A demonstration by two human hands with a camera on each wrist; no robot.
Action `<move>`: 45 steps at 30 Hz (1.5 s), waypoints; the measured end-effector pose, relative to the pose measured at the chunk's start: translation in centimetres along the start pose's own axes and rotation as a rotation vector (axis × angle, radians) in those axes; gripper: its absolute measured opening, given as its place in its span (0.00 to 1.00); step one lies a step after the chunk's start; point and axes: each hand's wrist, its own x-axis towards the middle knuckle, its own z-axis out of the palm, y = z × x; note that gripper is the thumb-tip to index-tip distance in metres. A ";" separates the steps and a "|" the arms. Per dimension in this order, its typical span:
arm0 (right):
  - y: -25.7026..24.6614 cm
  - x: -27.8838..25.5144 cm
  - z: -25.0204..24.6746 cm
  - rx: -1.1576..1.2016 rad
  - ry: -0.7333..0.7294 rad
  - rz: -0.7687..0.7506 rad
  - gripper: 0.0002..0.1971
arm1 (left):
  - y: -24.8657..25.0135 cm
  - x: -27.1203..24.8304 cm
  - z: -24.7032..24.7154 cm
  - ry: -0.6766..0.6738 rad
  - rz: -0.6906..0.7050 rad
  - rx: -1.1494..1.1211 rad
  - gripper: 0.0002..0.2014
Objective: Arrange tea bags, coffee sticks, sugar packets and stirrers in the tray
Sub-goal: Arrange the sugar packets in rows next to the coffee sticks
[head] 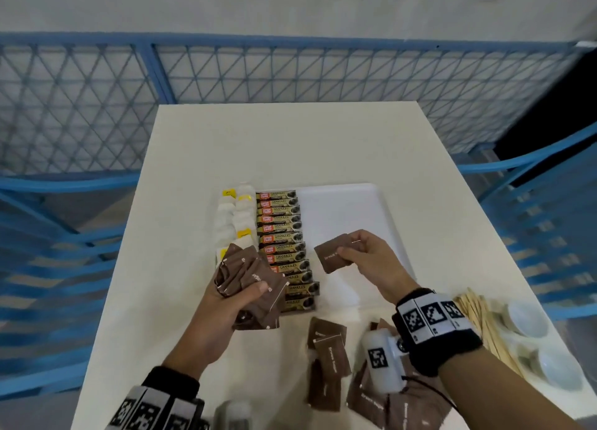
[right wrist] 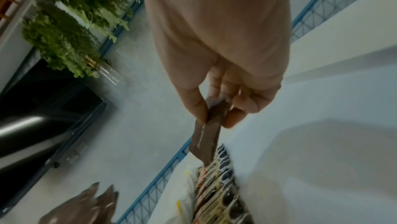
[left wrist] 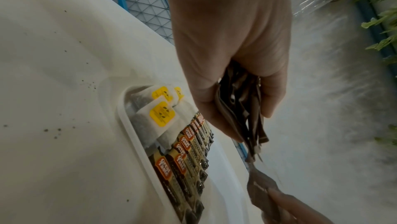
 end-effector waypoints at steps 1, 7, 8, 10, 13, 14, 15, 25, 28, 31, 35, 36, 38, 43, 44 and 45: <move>0.0 0.7 -0.2 -0.022 -0.006 0.007 0.04 | 0.1 0.1 0.1 0.009 0.001 -0.010 0.19; -0.5 6.4 -0.8 0.094 -0.019 0.029 0.11 | -0.2 0.2 0.1 0.108 0.037 -0.083 0.37; -0.7 7.4 -0.7 0.108 -0.018 0.031 0.12 | -0.3 0.1 0.1 0.122 0.042 -0.096 0.46; -1.0 9.7 -0.4 0.097 0.003 0.031 0.13 | -0.4 0.2 -0.1 0.148 0.058 -0.099 0.55; -1.3 12.9 0.1 0.021 0.055 0.013 0.13 | -0.2 0.3 0.0 0.186 0.065 -0.101 0.42; -1.4 13.9 0.2 -0.006 0.072 0.004 0.13 | -0.2 0.3 -0.1 0.200 0.069 -0.109 0.37; -1.5 14.8 0.4 -0.025 0.085 0.002 0.13 | -0.3 0.4 -0.2 0.212 0.070 -0.115 0.34; -1.3 19.1 1.7 -0.321 0.114 -0.081 0.08 | -1.2 1.3 0.2 0.259 0.110 -0.125 0.50; -1.0 19.4 2.0 -0.335 0.119 -0.103 0.10 | -1.7 1.5 0.2 0.270 0.111 -0.111 0.55; -0.7 19.5 2.3 -0.369 0.123 -0.115 0.10 | -1.3 1.8 0.9 0.255 0.115 -0.137 0.53; -0.5 19.5 2.7 -0.356 0.135 -0.105 0.12 | -1.1 2.0 1.0 0.231 0.098 -0.137 0.55; -0.5 19.4 2.8 -0.350 0.138 -0.103 0.12 | -1.1 2.0 0.9 0.229 0.095 -0.127 0.57; -0.4 19.3 2.9 -0.340 0.146 -0.106 0.10 | -1.2 2.0 0.9 0.216 0.090 -0.121 0.59; -0.4 19.0 3.1 -0.298 0.184 -0.099 0.09 | -0.7 2.1 1.5 0.228 0.100 -0.135 0.57; -0.4 18.9 3.0 -0.292 0.200 -0.105 0.11 | -0.5 2.1 1.6 0.218 0.091 -0.147 0.57; -0.4 18.7 3.0 -0.308 0.226 -0.122 0.13 | -0.3 2.2 1.8 0.198 0.078 -0.171 0.56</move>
